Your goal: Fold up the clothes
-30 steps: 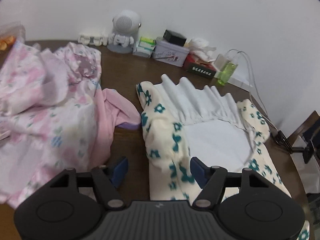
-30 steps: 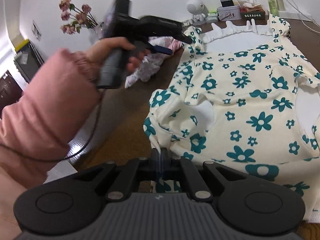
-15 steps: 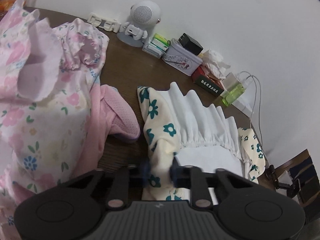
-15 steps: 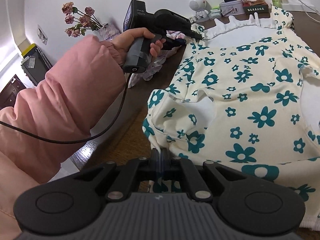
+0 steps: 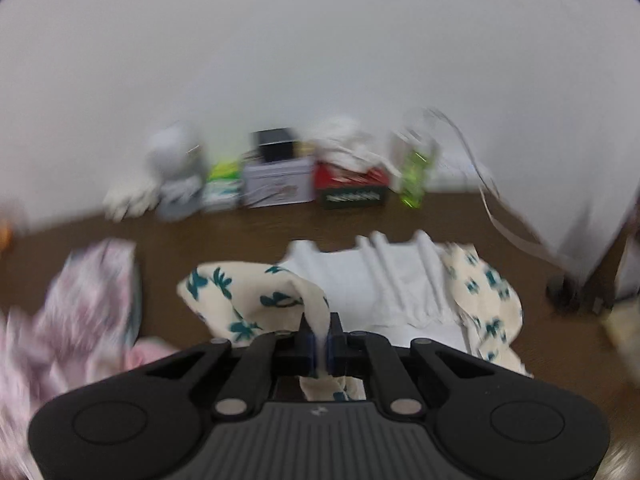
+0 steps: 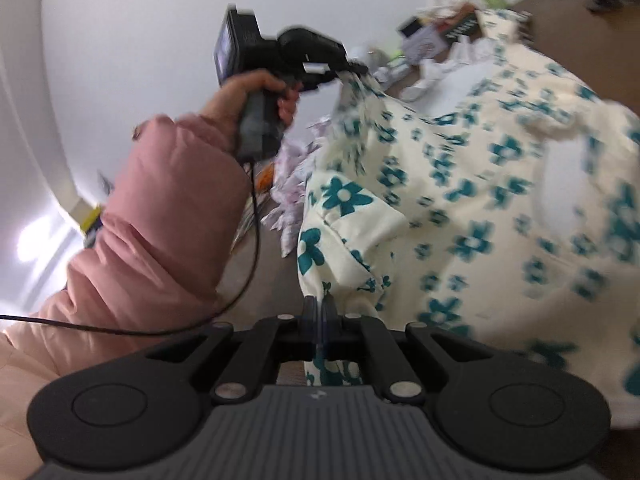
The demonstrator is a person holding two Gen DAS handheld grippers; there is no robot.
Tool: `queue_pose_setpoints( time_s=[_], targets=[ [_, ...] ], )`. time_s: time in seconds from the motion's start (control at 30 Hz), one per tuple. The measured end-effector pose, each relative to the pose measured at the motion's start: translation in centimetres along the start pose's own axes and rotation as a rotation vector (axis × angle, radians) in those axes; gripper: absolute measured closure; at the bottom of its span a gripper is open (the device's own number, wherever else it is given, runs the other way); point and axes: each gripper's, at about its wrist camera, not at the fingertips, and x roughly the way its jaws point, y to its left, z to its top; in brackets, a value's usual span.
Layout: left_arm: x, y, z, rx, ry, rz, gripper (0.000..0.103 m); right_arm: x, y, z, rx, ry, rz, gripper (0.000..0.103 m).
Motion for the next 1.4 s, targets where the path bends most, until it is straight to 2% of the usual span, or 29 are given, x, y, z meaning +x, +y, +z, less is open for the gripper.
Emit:
queue_pose_setpoints(
  time_s=[0.07,0.17,0.27,0.33,0.37,0.4,0.43,0.47,0.53,0.6,0.67,0.73,0.8,0.87,0.97,1.07,1.13,1.27,1.37,1.4],
  targets=[
    [1.4,-3.0,-0.6,0.077,0.012,0.016,0.098,-0.5,-0.9,-0.2,0.018,0.001,-0.002,0.101],
    [4.1,-5.5,-1.5,0.114,0.060,0.018,0.098,-0.9,-1.8,-0.3,0.016,0.013,-0.010,0.101],
    [5.8,-5.8,-2.4,0.124,0.076,-0.002,0.095,-0.7,-2.5,-0.3,0.017,0.039,-0.004,0.101],
    [6.0,-5.3,-2.7,0.095,0.053,-0.065,0.088,-0.5,-3.0,-0.2,0.024,0.051,0.007,0.101],
    [5.8,-4.9,-2.7,0.072,0.040,-0.104,0.074,-0.4,-3.2,-0.1,0.028,0.054,0.011,0.101],
    [5.4,-4.5,-2.5,0.047,0.037,-0.136,0.053,-0.3,-3.4,-0.1,0.032,0.058,0.015,0.101],
    [5.0,-4.0,-2.4,0.022,0.034,-0.168,0.045,-0.4,-3.4,0.0,0.027,0.059,0.014,0.100],
    [4.4,-3.4,-2.2,0.004,0.027,-0.194,0.040,-0.5,-3.5,0.1,0.020,0.060,0.013,0.098],
    [2.6,-2.0,-1.8,-0.006,-0.004,-0.224,0.036,-1.2,-3.3,0.5,-0.006,0.035,0.000,0.093],
    [0.6,-0.2,-1.5,-0.007,-0.042,-0.227,0.029,-2.2,-3.1,1.0,-0.039,0.005,-0.025,0.087],
    [-0.5,1.6,-1.5,-0.015,-0.058,-0.197,0.029,-3.1,-2.5,1.8,-0.086,-0.024,-0.064,0.079],
    [-0.3,3.3,-1.8,-0.035,-0.041,-0.165,0.035,-3.2,-1.7,3.4,-0.131,-0.036,-0.076,0.079],
    [1.3,3.7,-2.2,-0.051,-0.011,-0.172,0.073,-2.1,-0.7,5.5,-0.204,-0.038,-0.079,0.079],
    [2.8,4.2,-2.5,-0.066,0.018,-0.178,0.085,-0.2,0.5,7.5,-0.281,-0.027,-0.069,0.079],
    [4.6,2.9,-2.7,-0.059,0.041,-0.226,0.086,2.6,1.7,8.8,-0.378,0.035,-0.041,0.079],
    [5.8,0.7,-2.7,-0.004,0.061,-0.312,0.086,5.3,1.4,9.0,-0.392,0.108,-0.112,0.079],
    [6.6,-0.6,-2.6,0.047,0.070,-0.309,0.086,5.7,0.2,9.0,-0.359,0.113,-0.190,0.079],
    [7.6,-1.2,-2.7,0.032,0.047,-0.298,0.084,5.1,-1.5,8.8,-0.308,0.075,-0.312,0.079],
    [7.7,-0.8,-2.5,-0.004,0.035,-0.306,0.083,4.0,-2.8,8.0,-0.255,0.064,-0.315,0.079],
    [7.3,-0.5,-2.4,-0.017,0.024,-0.307,0.076,3.7,-3.0,7.7,-0.242,0.056,-0.297,0.078]
  ],
)
